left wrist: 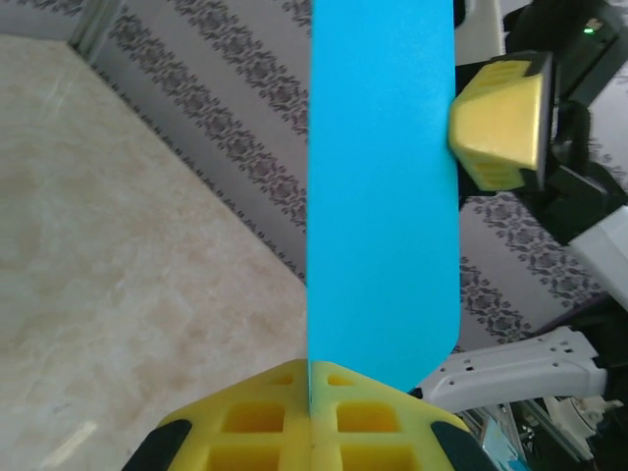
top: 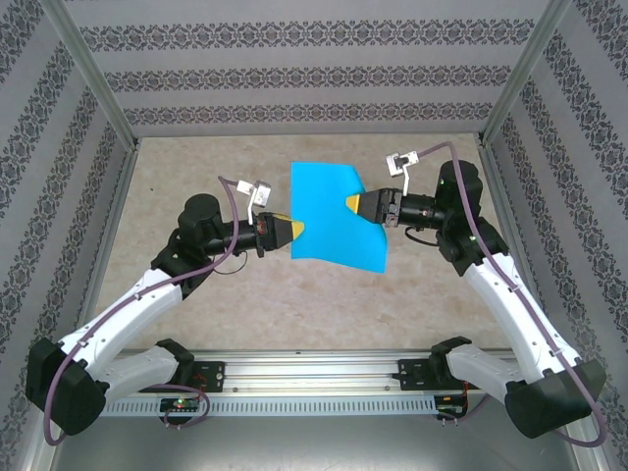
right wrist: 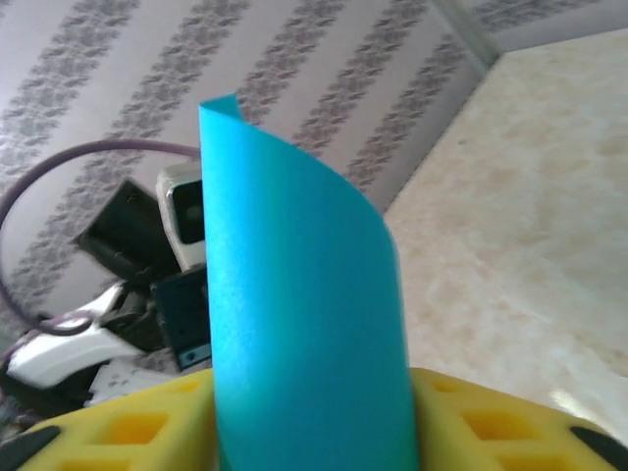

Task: Fold a paper plane with a square sheet of paper (fold left side to right side)
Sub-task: Place a square sheet of paper at the center of the table.

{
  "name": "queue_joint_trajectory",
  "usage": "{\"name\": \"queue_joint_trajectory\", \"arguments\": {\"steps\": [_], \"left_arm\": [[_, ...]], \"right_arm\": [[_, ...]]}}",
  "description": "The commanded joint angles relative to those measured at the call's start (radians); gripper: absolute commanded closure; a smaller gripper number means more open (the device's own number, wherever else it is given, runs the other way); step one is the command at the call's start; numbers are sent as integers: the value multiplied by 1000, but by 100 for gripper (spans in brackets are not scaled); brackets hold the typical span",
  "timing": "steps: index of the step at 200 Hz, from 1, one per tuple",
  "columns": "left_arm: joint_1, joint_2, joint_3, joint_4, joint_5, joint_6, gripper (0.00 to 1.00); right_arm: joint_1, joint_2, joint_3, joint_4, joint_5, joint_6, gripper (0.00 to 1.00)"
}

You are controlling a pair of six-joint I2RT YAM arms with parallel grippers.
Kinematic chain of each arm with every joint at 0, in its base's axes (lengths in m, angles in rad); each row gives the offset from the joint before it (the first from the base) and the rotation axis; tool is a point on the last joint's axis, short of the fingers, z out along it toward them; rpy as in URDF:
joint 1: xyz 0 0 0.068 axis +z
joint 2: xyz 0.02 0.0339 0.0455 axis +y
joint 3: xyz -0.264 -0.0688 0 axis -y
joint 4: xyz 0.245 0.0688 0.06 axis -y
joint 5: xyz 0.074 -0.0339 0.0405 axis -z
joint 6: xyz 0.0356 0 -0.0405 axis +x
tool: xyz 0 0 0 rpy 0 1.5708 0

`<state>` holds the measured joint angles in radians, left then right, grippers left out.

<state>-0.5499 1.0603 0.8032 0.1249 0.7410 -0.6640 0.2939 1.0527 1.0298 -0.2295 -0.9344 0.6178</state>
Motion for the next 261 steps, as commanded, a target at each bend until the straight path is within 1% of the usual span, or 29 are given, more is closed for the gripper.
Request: {"name": "queue_joint_trajectory", "arguments": {"steps": [1,25,35,51,63,80,98,112,121,138,149,177,190,207,235,261], "left_arm": [[4,-5,-41,-136,-109,-12,100],[8,40,-83,-246,-187,1,100],[8,60,-100,-289,-223,16,100],[8,88,-137,-304,-260,17,100],[9,113,-158,-317,-281,15,100],[10,150,-168,-364,-336,24,100],[11,182,-169,-401,-386,38,100],[11,199,-173,-398,-397,44,100],[11,209,-165,-404,-396,52,100],[11,223,-150,-424,-400,75,100],[11,228,-138,-439,-411,87,100],[11,241,-116,-465,-427,116,100],[11,251,-106,-469,-431,128,100],[11,279,-71,-491,-443,157,100],[11,340,-1,-524,-450,191,100],[11,369,21,-520,-437,187,100]], "right_arm": [[-48,2,-30,-160,127,-106,38],[-97,0,-108,-151,185,-105,19],[-99,1,-136,-164,246,-105,14],[-99,28,-164,-212,326,-117,13],[-95,63,-187,-217,341,-112,14],[-69,108,-239,-165,352,-80,15],[-15,154,-286,-93,382,-42,18],[32,196,-305,-51,408,-21,18],[55,226,-308,-35,421,-9,21],[97,288,-317,31,427,37,32],[126,331,-328,95,417,79,35],[184,452,-323,226,382,160,50],[202,490,-309,248,391,174,54],[219,526,-285,231,414,170,59],[235,557,-271,224,443,167,62],[246,603,-259,243,431,179,66]]}}
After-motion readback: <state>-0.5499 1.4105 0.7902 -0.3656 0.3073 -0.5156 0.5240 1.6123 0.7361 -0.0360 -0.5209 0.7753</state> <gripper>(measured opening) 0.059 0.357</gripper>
